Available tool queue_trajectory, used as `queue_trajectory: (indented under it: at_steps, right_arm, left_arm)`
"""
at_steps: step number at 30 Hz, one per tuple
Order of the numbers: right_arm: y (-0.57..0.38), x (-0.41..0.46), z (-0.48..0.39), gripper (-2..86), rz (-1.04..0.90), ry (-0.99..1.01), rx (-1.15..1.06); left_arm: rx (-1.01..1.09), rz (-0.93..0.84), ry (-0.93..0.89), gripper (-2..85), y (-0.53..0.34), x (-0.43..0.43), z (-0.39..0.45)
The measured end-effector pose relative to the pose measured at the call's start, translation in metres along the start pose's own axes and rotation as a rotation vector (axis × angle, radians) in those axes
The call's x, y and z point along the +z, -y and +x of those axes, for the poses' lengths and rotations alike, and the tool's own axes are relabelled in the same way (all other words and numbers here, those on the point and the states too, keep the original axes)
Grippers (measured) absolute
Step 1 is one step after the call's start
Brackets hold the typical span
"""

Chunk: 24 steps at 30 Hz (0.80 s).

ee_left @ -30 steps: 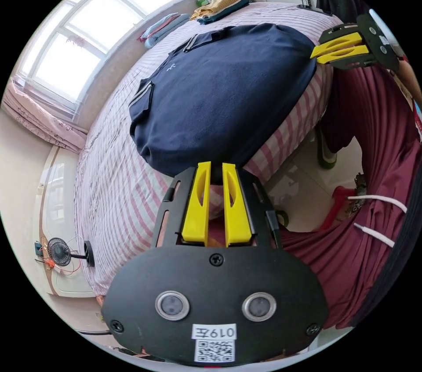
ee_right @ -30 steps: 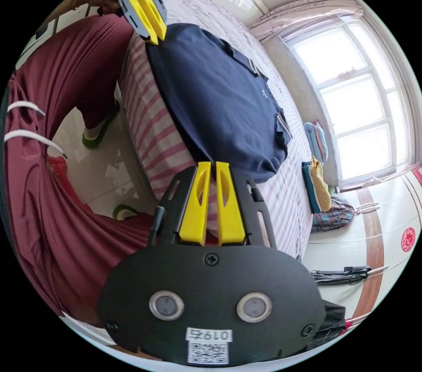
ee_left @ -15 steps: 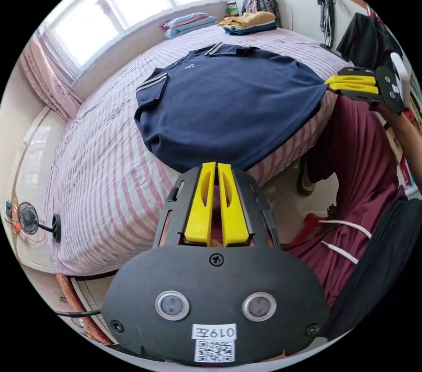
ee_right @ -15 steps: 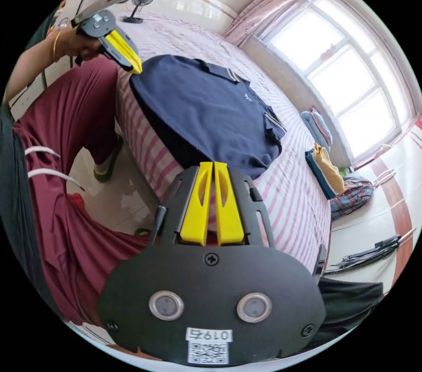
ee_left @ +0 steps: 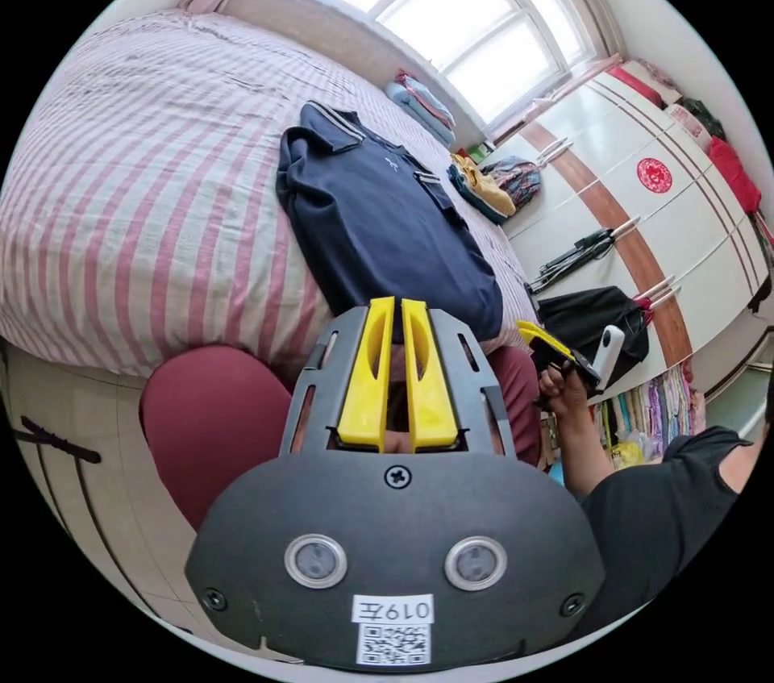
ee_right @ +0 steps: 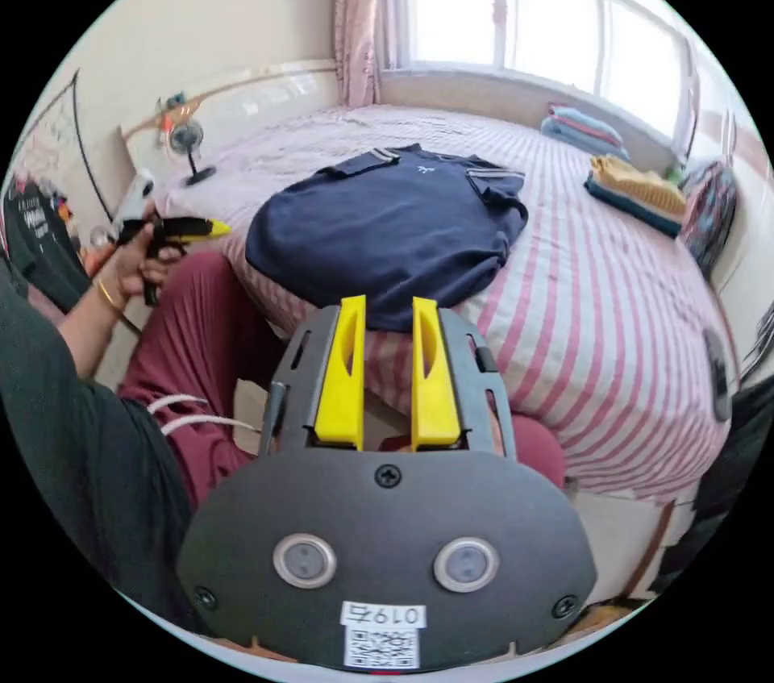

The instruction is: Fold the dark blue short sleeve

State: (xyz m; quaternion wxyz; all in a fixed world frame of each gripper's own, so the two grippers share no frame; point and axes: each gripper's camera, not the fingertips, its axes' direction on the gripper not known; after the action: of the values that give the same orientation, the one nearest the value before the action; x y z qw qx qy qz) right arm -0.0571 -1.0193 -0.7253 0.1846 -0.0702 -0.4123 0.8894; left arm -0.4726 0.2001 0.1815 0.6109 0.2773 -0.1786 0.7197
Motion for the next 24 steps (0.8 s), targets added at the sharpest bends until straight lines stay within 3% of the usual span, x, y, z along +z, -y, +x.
queue_trajectory:
  at_steps: [1,3,6,10,14,17,24]
  right_arm:
    - [-0.004,-0.001,0.025,10.9,0.033,0.096,0.110]
    - [-0.012,0.000,0.047,10.5,0.061,0.096,0.185]
    - [-0.020,0.009,0.054,7.2,0.035,-0.036,0.148]
    - [-0.022,0.018,0.061,1.5,0.051,-0.184,0.154]
    - [-0.015,0.032,0.057,0.5,0.072,-0.310,0.089]
    - [-0.014,0.039,0.057,1.4,0.120,-0.350,0.070]
    - [-0.031,0.042,0.100,9.0,0.093,-0.209,0.174]
  left_arm:
    - [0.000,-0.003,0.026,0.9,0.001,0.001,-0.003]
    - [-0.023,0.001,0.062,1.0,0.001,0.002,-0.010]
    - [-0.021,0.040,0.169,0.9,-0.004,-0.002,-0.017]
    - [0.097,0.078,0.458,0.9,-0.007,-0.003,-0.003]
    - [0.163,0.084,0.605,1.3,0.004,0.009,0.006]
    - [0.108,0.067,0.563,2.2,0.014,0.013,-0.004]
    - [-0.002,-0.028,0.484,7.5,0.015,0.015,-0.040]
